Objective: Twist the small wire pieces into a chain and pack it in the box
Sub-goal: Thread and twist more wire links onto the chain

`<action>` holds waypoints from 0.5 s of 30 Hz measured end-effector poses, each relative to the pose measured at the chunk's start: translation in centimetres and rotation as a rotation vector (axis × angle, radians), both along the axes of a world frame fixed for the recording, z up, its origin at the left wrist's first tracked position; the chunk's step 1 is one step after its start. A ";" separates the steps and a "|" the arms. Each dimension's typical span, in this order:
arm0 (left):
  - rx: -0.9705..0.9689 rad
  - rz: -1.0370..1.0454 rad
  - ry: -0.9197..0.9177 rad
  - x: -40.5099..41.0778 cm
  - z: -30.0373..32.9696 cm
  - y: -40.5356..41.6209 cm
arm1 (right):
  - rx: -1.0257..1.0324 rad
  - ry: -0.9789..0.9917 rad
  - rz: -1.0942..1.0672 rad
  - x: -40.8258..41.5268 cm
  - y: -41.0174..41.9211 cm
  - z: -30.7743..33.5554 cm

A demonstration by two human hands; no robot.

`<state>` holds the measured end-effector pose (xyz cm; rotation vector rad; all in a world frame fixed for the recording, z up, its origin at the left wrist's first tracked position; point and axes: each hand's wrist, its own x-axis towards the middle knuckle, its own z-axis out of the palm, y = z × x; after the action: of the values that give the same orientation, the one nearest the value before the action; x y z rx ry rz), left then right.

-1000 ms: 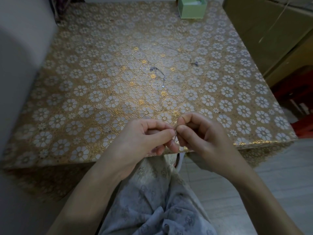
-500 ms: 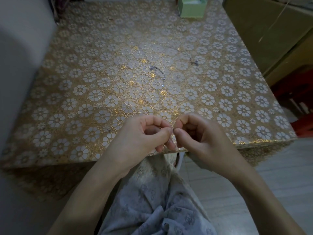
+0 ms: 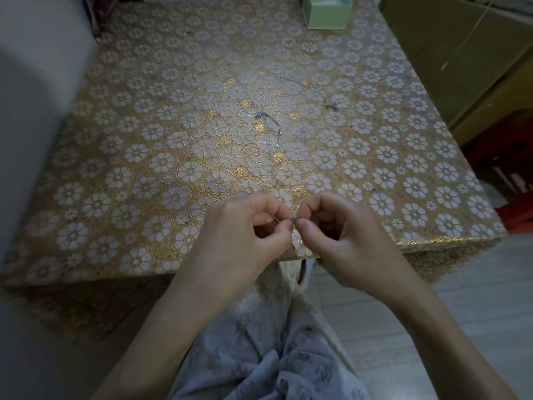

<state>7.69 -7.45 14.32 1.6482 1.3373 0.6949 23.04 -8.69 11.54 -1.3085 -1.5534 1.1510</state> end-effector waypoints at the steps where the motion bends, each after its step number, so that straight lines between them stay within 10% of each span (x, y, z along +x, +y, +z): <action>1: 0.017 0.013 0.006 0.0 -0.1 0.0 | 0.002 -0.004 -0.006 0.0 0.0 0.0; 15: -0.097 -0.002 -0.122 0.5 0.0 0.1 | 0.068 -0.047 -0.071 -0.4 0.0 0.2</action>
<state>8.17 -7.32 14.30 1.5062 1.2626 0.7065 22.68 -8.68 11.75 -1.3437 -1.5531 1.0217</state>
